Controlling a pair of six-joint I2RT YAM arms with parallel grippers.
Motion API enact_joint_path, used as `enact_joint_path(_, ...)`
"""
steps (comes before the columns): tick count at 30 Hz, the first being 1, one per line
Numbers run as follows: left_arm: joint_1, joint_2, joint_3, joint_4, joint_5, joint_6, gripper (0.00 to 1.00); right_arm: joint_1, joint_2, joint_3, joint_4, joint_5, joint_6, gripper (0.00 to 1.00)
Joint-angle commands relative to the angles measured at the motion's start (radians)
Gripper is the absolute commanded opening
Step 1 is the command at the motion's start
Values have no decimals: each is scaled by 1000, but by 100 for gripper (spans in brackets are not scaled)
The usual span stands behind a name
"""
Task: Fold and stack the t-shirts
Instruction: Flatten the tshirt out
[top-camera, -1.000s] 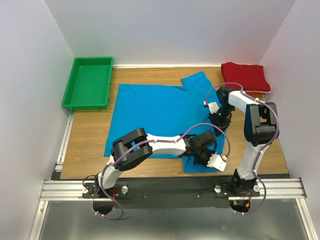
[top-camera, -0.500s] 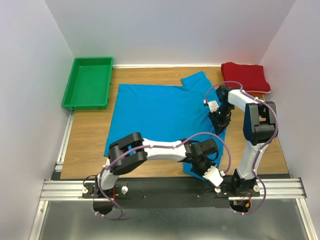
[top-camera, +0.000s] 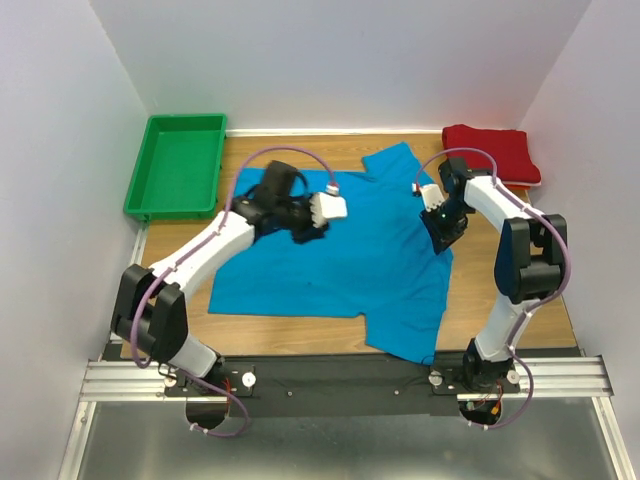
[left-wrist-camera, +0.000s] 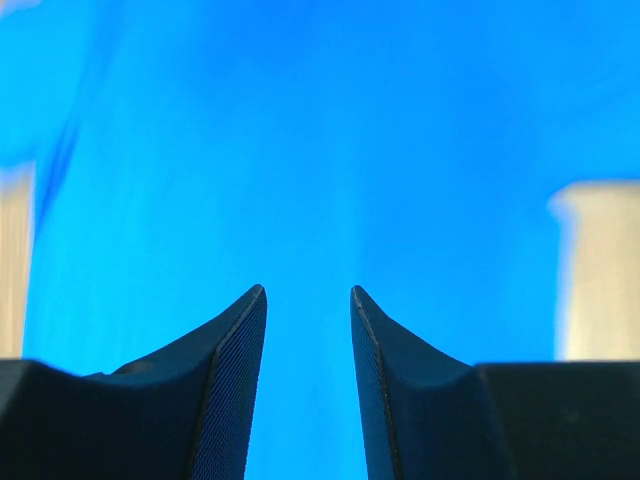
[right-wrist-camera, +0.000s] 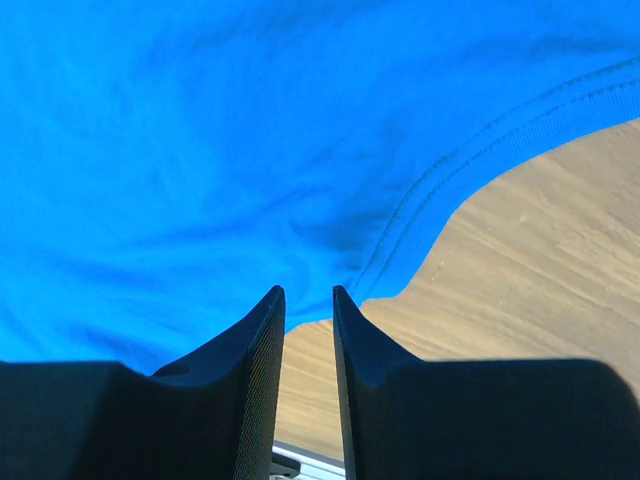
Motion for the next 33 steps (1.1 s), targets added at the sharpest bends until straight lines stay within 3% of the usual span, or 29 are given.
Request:
enact_joint_path(1,192,-3,-77,-36,-61,-83,47,3,55,33,40,29,17,32)
enact_joint_path(6,372,106,-63,39,-147,-128,45,3,157,155,85,57,45,31)
enact_joint_path(12,486,282,145,100,-233,-221,45,3,287,407,100,75,114,31)
enact_joint_path(19,509,494,377,73,-279,-332,45,4,457,613,111,118,174,28)
enact_joint_path(26,518,594,422,60,-338,-421,40,20,583,717,131,172,163,26)
enact_joint_path(33,518,722,474,27,-448,-415,33,21,683,792,158,256,149,24)
